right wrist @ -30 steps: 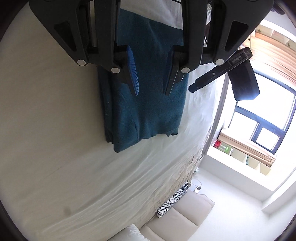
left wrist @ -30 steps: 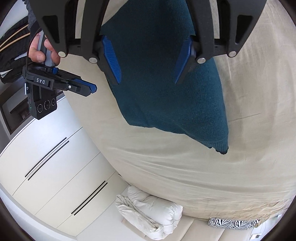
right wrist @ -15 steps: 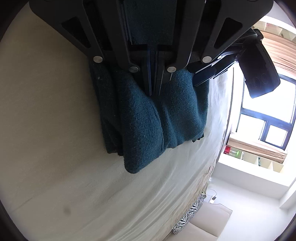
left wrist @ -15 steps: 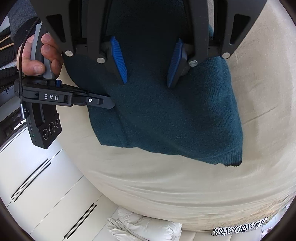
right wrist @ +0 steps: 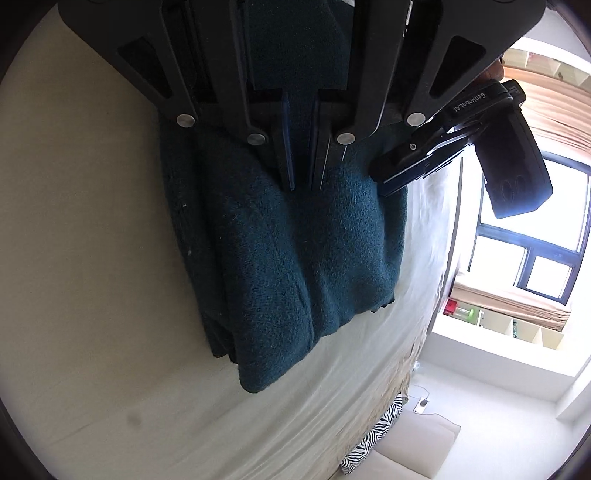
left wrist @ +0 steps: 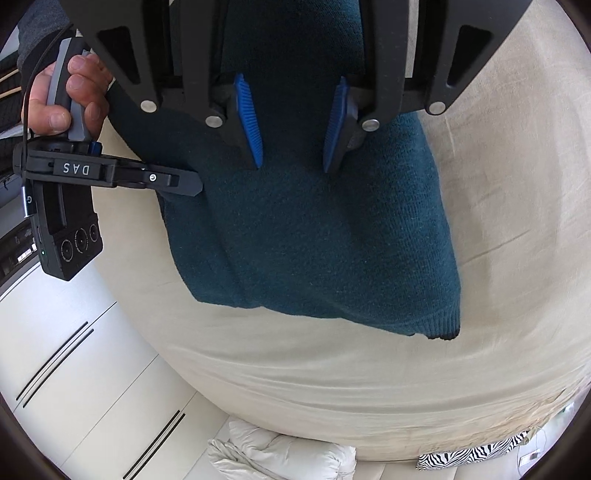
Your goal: Fold small clothes
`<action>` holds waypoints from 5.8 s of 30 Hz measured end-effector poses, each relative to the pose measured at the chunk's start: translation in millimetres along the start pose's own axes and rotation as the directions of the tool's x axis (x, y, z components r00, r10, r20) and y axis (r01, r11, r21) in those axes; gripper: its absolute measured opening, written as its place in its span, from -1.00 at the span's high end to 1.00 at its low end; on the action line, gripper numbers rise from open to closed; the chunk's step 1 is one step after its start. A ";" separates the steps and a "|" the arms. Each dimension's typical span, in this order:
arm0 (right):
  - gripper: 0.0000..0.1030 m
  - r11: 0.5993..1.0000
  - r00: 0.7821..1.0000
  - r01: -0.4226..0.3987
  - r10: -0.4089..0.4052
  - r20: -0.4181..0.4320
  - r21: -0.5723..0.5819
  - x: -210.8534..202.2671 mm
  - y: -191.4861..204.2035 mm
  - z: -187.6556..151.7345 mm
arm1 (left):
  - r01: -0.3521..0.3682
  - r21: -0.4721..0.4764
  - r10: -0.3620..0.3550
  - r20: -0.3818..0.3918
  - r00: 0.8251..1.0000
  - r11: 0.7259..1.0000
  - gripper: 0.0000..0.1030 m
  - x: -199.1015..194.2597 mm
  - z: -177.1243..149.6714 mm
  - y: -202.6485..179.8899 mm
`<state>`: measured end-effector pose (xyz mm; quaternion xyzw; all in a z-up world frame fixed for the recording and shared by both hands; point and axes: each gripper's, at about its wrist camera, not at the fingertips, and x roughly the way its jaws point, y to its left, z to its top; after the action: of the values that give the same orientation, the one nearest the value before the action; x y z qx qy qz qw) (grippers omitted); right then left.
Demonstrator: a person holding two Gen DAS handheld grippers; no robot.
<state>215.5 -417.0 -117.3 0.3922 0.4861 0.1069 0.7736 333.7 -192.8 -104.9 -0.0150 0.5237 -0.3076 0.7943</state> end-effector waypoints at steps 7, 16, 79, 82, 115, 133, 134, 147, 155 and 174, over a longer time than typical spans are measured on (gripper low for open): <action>0.56 0.999 0.997 -0.044 0.045 0.067 -0.023 -41.6 26.9 -27.5 | -0.014 0.037 0.012 0.033 0.999 0.999 0.33 -34.9 -11.4 -15.4; 0.04 0.996 0.994 -0.090 0.090 0.060 0.007 -43.9 4.4 -69.5 | 0.016 0.034 -0.016 0.001 1.000 0.999 0.34 -20.8 -43.7 -22.9; 0.60 0.836 0.972 0.228 -0.221 0.076 -0.500 -24.7 261.0 -209.9 | -0.069 -0.088 0.076 0.087 0.993 0.994 0.16 -234.5 -185.5 42.3; 0.60 0.841 0.973 0.218 -0.225 0.046 -0.495 -4.4 258.3 -229.2 | -0.073 -0.115 0.081 0.074 0.994 0.991 0.16 -228.8 -205.0 59.6; 0.16 0.979 0.990 0.038 -0.009 0.140 -0.203 -37.4 192.6 -257.4 | -0.067 -0.225 0.125 0.256 0.959 0.972 -0.41 -270.5 -268.6 100.9; 0.13 0.975 0.990 -0.130 0.137 0.026 -0.178 18.0 156.9 -305.8 | -0.051 -0.164 0.100 0.308 0.946 0.985 -0.41 -238.9 -286.1 87.3; 0.09 0.974 0.993 -0.097 0.110 0.051 -0.205 11.2 163.6 -306.9 | -0.081 -0.155 0.129 0.329 0.936 0.985 -0.41 -244.7 -287.3 82.6; -0.98 0.782 0.676 0.478 -0.038 0.736 -0.399 -127.2 288.8 -342.2 | -0.544 -0.207 0.460 0.802 0.382 0.813 -1.00 -389.0 -310.4 -17.3; -1.00 0.705 0.522 0.562 0.105 0.847 -0.433 -191.5 342.1 -372.9 | -0.568 -0.161 0.417 0.837 0.356 0.807 -1.00 -437.0 -307.1 -41.0; -1.00 0.724 0.706 0.645 -0.441 0.554 -0.245 -62.5 247.0 -347.0 | -0.507 -0.232 0.556 0.292 0.778 0.830 -1.00 -293.3 -309.6 26.9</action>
<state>-52.8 -111.3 23.7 0.0634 0.3497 -0.1253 0.9263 9.1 69.3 -12.6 0.0238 0.3782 -0.0252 0.9251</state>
